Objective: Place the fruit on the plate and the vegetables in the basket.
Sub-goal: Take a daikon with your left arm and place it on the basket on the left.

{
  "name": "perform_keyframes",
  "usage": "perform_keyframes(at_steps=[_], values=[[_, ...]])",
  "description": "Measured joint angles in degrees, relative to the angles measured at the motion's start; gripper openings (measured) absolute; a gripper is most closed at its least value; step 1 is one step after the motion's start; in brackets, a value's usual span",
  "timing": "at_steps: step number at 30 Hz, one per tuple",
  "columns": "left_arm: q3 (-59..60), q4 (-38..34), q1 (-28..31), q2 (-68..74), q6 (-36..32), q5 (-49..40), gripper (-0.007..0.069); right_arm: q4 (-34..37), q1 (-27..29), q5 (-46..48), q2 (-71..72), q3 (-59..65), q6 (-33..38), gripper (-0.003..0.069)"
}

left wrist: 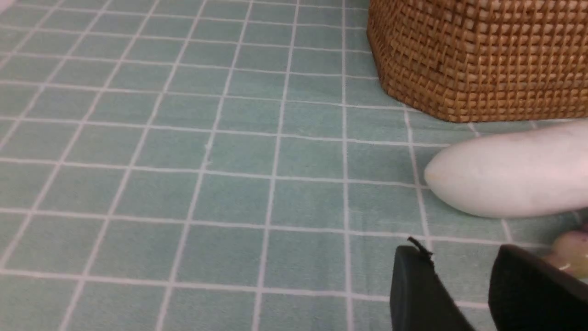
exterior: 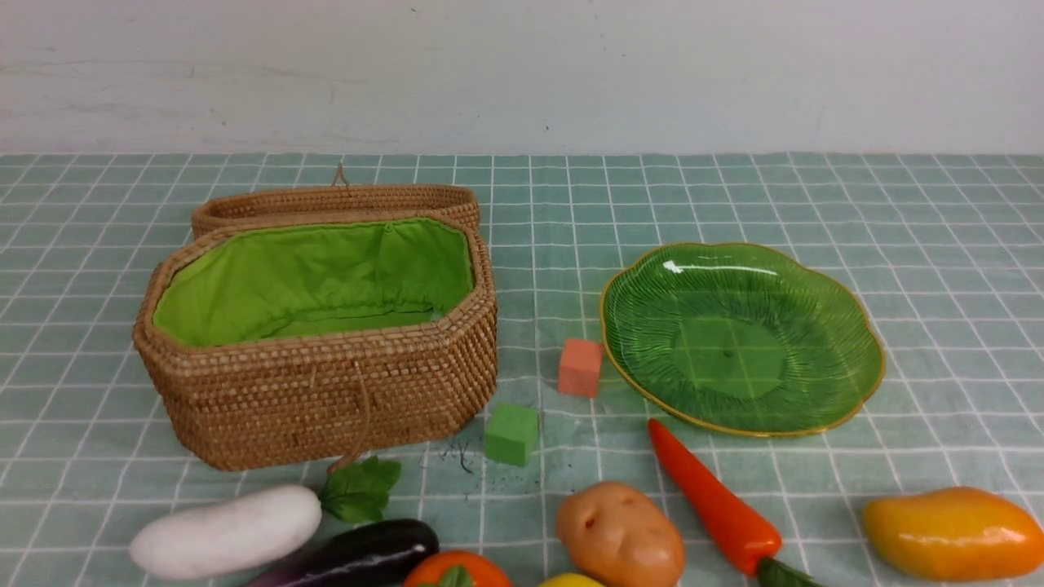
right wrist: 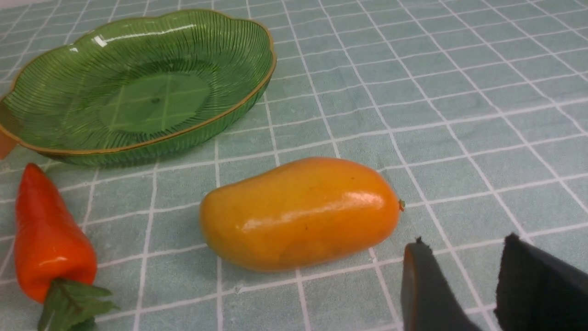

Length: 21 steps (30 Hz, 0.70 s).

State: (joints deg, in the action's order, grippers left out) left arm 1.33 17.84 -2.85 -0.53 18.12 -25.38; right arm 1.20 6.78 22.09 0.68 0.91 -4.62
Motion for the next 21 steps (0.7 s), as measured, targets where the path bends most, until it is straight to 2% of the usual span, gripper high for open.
perform_keyframes(at_steps=[3, 10, 14, 17, 21], values=[[0.3, 4.0, 0.0, 0.0, -0.2, 2.5, 0.0239, 0.0, 0.0, 0.0, 0.0, 0.0, 0.0, 0.0244], [0.4, 19.9, 0.0, 0.0, -0.4, 13.4, 0.0239, 0.0, 0.0, 0.0, 0.0, 0.0, 0.0, 0.0244], [0.4, 22.9, 0.0, 0.0, 1.7, 15.4, 0.0239, 0.0, 0.0, 0.0, 0.0, 0.0, 0.0, 0.0244], [0.4, 21.0, 0.0, 0.0, 10.2, 21.5, 0.0239, 0.0, 0.0, 0.0, 0.0, 0.0, 0.0, 0.0244], [0.4, 16.6, 0.0, 0.0, 28.2, 32.2, 0.0239, 0.0, 0.0, 0.0, 0.0, 0.0, 0.0, 0.0244]])
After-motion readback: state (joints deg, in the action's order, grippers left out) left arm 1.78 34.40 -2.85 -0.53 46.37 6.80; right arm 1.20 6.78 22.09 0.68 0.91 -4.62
